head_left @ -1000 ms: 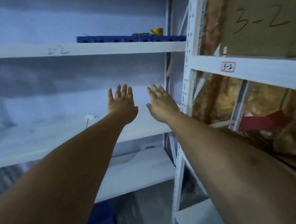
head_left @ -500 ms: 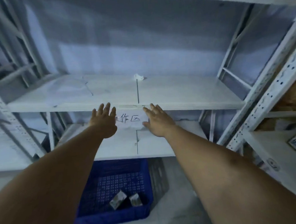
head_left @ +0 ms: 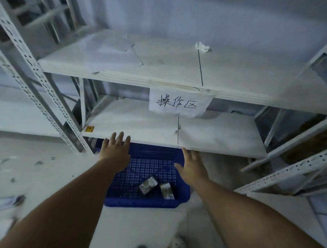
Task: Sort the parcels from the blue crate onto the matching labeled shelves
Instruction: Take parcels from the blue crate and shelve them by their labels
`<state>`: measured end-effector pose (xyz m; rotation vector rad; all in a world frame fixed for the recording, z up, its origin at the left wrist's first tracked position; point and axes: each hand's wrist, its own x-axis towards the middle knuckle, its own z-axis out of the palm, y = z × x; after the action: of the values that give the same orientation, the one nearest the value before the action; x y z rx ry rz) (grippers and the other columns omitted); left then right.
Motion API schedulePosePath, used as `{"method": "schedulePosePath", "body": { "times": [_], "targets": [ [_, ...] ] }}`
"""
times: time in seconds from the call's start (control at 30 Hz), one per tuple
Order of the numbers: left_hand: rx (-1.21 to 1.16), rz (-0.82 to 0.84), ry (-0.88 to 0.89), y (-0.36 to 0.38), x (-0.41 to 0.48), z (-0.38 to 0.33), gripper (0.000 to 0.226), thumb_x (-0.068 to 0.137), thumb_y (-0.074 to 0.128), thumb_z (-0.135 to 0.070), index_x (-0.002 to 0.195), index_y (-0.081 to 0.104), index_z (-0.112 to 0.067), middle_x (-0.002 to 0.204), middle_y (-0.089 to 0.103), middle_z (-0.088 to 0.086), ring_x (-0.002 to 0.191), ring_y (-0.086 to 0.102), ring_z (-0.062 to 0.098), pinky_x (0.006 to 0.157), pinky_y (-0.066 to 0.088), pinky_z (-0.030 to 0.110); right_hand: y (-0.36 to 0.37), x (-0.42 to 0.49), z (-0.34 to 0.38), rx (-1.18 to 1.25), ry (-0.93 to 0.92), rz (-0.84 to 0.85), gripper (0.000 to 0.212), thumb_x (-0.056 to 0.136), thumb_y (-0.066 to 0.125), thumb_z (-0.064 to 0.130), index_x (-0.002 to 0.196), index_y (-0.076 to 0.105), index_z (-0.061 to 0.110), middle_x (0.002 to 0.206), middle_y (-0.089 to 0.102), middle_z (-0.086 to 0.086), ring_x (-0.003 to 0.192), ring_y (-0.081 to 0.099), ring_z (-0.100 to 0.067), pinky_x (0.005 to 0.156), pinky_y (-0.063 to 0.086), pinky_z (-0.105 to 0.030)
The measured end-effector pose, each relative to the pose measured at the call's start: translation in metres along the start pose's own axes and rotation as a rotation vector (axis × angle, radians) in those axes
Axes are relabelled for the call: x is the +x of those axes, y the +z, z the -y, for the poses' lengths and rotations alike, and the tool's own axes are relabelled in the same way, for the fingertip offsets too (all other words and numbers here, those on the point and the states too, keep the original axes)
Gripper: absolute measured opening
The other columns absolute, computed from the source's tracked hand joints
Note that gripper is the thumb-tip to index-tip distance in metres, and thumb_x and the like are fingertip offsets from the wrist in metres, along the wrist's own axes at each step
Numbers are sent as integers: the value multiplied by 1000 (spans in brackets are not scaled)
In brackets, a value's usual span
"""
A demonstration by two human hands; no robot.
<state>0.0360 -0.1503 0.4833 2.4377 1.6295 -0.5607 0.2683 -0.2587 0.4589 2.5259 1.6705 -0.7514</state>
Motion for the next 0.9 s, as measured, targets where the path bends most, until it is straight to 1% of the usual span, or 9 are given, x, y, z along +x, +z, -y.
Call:
{"method": "schedulePosePath", "body": {
  "times": [0.07, 0.13, 0.3, 0.43, 0.57, 0.63, 0.77, 0.9],
  "targets": [
    [-24, 38, 4, 16, 8, 0, 69, 100, 36, -39, 153, -4, -22, 160, -13, 6, 147, -10, 28, 119, 3, 45, 24, 2, -7, 42, 50, 31, 71, 98, 40, 51, 155, 5, 26, 163, 3, -8, 148, 10, -30, 116, 26, -43],
    [-40, 78, 3, 30, 18, -3, 68, 100, 36, -38, 154, -4, -22, 160, -13, 6, 147, -11, 28, 119, 3, 45, 40, 12, -15, 35, 47, 71, 69, 100, 39, 49, 155, 6, 24, 163, 4, -9, 149, 6, -28, 118, 23, -41],
    [-59, 142, 9, 64, 45, -26, 66, 100, 34, -30, 153, -4, -18, 160, -13, 7, 147, -11, 28, 119, 4, 44, 61, 56, -35, 69, 33, 134, 65, 101, 39, 45, 155, 10, 21, 162, 5, -9, 149, 6, -28, 119, 20, -40],
    [-131, 197, -40, 98, 74, -51, 67, 99, 35, -26, 153, -2, -16, 161, -11, 5, 147, -9, 27, 120, 5, 44, 82, 95, -49, 39, 52, 217, 63, 102, 36, 47, 154, 16, 19, 163, 2, -10, 149, 4, -30, 120, 14, -41],
    [-163, 256, -40, 131, 116, -78, 63, 101, 32, -31, 154, 1, -17, 161, -9, 4, 147, -7, 27, 119, 8, 44, 106, 138, -60, 29, 67, 276, 62, 102, 33, 49, 153, 19, 18, 162, 0, -11, 149, 0, -31, 121, 11, -43],
    [-220, 297, -52, 147, 139, -89, 62, 101, 31, -35, 153, 2, -21, 161, -10, 4, 147, -8, 27, 119, 7, 45, 124, 159, -69, 21, 90, 304, 61, 102, 31, 51, 153, 22, 18, 163, 0, -11, 149, 1, -32, 121, 10, -43],
    [-286, 389, -86, 189, 175, -100, 58, 100, 37, -35, 152, 14, -25, 161, -10, 4, 147, -7, 28, 119, 8, 46, 166, 185, -93, 98, 219, 325, 56, 101, 35, 50, 148, 32, 19, 162, 6, -12, 148, 5, -32, 119, 15, -43],
    [-209, 432, -11, 245, 205, -99, 59, 99, 42, -32, 151, 16, -28, 161, -9, 5, 147, -8, 28, 117, 9, 46, 225, 202, -114, 134, 324, 378, 58, 99, 41, 48, 149, 30, 20, 160, 12, -15, 147, 12, -33, 116, 25, -44]
  ]
}}
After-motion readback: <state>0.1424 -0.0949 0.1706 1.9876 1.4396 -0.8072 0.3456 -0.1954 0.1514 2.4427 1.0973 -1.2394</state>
